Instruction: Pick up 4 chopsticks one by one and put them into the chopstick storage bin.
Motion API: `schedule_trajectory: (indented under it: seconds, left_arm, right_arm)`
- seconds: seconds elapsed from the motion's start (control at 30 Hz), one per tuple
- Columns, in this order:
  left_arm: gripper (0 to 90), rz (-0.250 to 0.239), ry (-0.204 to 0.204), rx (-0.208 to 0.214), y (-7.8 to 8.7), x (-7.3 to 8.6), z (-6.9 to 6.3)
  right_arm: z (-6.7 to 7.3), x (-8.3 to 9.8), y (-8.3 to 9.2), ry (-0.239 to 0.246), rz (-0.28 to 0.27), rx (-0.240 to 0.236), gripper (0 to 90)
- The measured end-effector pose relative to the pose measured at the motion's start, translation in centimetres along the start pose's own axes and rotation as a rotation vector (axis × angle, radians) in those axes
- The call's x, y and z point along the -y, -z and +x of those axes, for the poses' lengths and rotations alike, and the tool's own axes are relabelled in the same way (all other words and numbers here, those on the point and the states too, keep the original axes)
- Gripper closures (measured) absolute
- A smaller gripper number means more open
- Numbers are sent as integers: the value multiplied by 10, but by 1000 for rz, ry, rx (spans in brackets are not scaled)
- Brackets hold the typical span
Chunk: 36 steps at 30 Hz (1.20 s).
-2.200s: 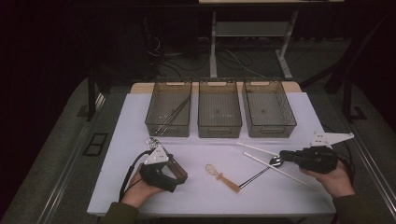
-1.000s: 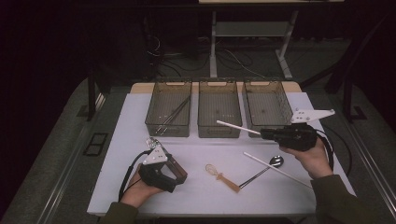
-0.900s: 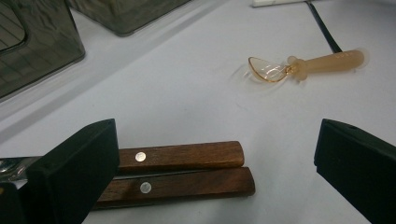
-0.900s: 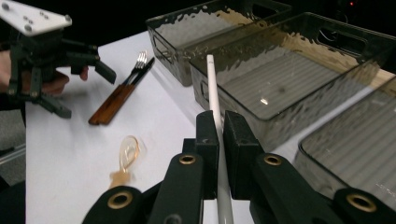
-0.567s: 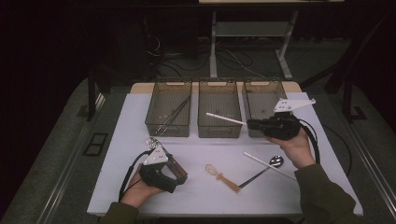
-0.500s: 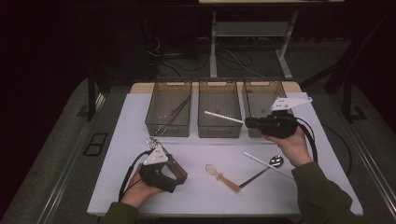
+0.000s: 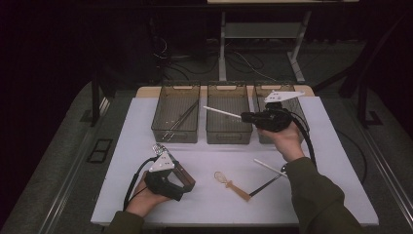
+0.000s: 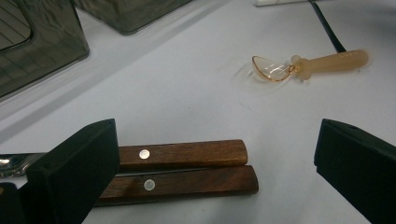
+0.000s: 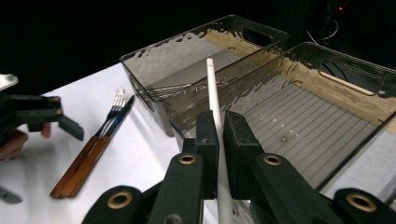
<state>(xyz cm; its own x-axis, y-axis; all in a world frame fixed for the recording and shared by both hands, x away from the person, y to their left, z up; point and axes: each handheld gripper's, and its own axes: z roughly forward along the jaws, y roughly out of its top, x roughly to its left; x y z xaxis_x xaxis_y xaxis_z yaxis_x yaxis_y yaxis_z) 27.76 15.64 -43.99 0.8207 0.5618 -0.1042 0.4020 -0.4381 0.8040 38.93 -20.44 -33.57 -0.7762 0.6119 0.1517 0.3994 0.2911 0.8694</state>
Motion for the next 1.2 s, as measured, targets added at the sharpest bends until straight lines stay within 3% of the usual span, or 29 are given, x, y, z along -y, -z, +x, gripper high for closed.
schedule_trajectory:
  seconds: [0.67,1.2]
  left_arm:
    - [0,9,6,5,-1,0,-1]
    - [0,1,8,13,-1,0,-1]
  right_arm:
    - [10,-35,-66,-15,47,31,850]
    - [23,-67,-149,15,164,73,849]
